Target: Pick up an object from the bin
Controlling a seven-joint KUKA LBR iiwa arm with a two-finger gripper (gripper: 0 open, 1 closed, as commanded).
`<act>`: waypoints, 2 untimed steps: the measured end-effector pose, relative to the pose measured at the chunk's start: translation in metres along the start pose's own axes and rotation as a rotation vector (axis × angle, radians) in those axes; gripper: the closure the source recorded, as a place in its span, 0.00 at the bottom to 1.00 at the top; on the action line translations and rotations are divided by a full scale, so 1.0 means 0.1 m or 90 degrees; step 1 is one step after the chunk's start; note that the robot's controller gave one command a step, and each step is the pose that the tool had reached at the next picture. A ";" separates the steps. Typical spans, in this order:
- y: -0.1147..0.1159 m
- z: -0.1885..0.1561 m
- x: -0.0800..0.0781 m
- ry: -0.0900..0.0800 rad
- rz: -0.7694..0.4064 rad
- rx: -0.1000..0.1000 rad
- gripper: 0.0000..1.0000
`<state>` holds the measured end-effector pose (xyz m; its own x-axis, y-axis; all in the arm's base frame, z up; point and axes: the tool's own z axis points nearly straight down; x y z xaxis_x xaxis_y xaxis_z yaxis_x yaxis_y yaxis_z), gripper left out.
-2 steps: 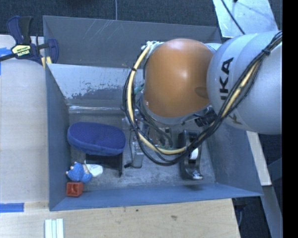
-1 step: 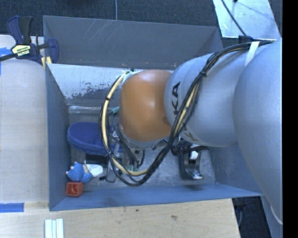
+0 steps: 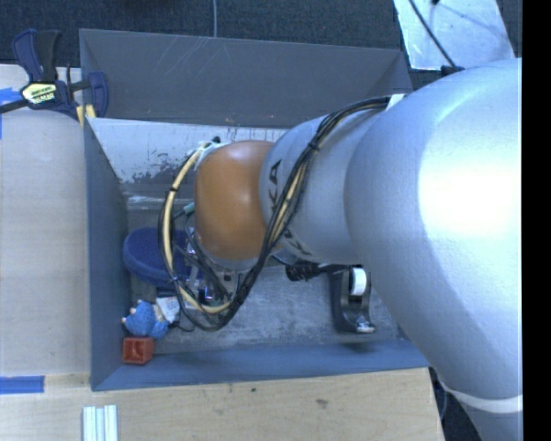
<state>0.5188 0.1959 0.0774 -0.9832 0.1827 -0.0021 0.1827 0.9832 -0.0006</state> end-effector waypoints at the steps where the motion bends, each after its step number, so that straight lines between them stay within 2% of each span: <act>1: 0.02 -0.06 -0.01 -0.004 0.000 -0.004 1.00; 2: -0.33 -1.36 0.26 -0.004 0.026 -0.003 1.00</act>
Offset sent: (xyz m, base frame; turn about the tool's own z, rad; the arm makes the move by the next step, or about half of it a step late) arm 0.0000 0.0000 0.0000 0.0000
